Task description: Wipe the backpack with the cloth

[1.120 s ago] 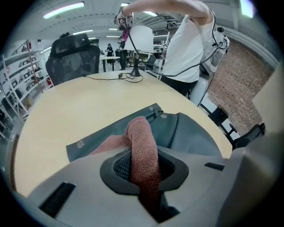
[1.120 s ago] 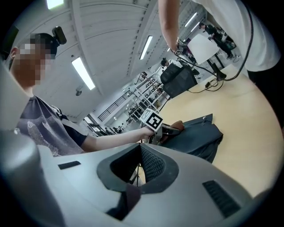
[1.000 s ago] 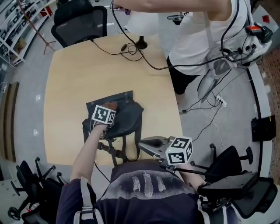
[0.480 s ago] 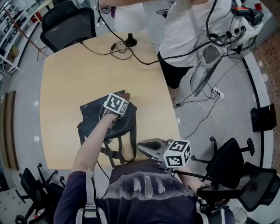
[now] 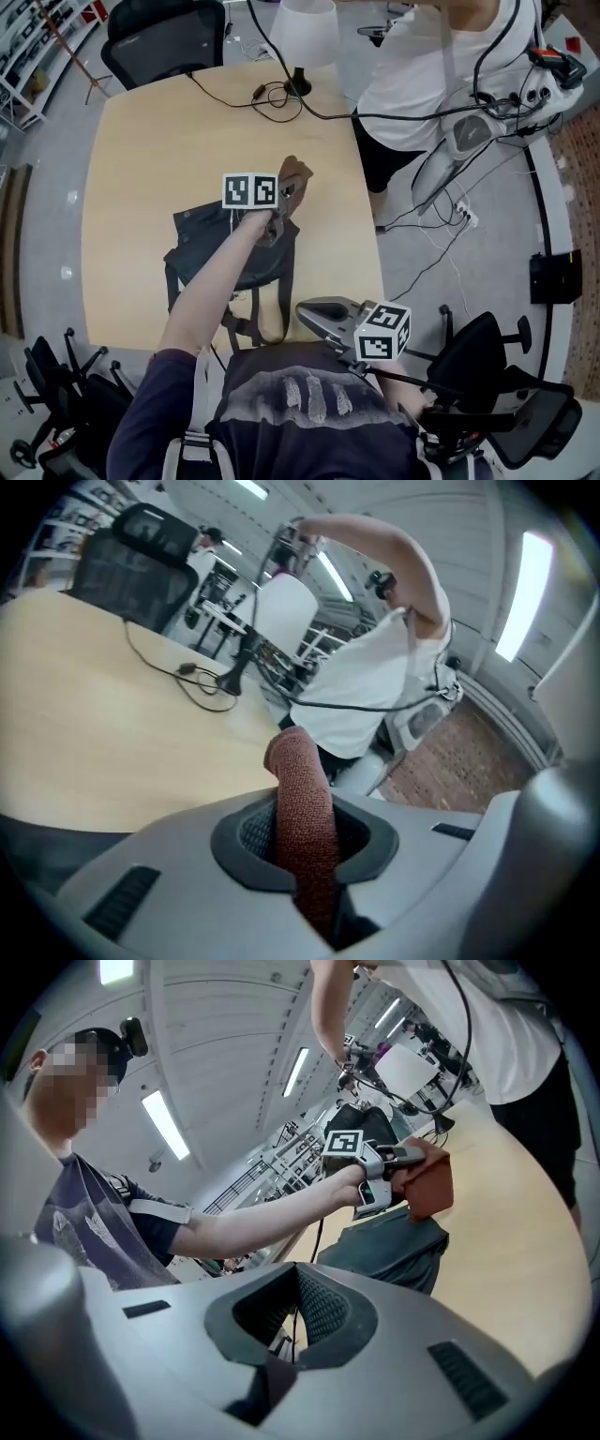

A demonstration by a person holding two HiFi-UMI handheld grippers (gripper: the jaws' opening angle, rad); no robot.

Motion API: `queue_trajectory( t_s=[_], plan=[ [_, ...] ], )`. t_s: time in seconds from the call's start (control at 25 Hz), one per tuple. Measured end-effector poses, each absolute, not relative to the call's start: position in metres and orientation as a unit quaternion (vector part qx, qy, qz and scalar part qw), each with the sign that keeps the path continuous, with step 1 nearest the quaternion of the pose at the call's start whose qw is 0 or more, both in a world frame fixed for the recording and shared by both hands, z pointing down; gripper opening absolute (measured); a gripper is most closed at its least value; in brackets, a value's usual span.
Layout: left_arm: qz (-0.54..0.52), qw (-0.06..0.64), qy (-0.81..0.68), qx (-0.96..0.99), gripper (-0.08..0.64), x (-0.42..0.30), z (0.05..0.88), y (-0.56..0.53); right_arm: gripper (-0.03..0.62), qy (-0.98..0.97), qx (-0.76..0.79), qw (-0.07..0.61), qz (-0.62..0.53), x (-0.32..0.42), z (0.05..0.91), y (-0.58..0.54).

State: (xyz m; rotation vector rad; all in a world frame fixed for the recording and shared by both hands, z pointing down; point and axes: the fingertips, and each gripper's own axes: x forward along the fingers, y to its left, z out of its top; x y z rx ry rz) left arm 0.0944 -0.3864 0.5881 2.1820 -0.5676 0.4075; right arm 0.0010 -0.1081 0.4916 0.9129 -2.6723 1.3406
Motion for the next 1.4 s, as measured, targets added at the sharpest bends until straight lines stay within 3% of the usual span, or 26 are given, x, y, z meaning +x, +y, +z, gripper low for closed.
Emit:
queue_trajectory(
  t_s=[0.12, 0.28, 0.68, 1.4],
  plan=[
    [0.208, 0.395, -0.312, 0.839, 0.055, 0.048, 0.629, -0.415, 0.002, -0.855, 0.287, 0.02, 0.432, -0.005, 0.495, -0.109],
    [0.34, 0.304, -0.352, 0.817, 0.055, -0.009, 0.677, -0.412, 0.002, -0.849, 0.295, 0.022, 0.437, -0.002, 0.496, -0.112],
    [0.475, 0.133, -0.314, 0.811, 0.055, -0.079, 0.709, -0.405, 0.002, -0.859, 0.271, 0.034, 0.433, -0.026, 0.494, -0.129],
    [0.484, 0.17, -0.441, 0.737, 0.055, -0.27, 0.707, -0.402, 0.002, -0.87, 0.237, 0.061, 0.428, -0.054, 0.493, -0.129]
  ],
)
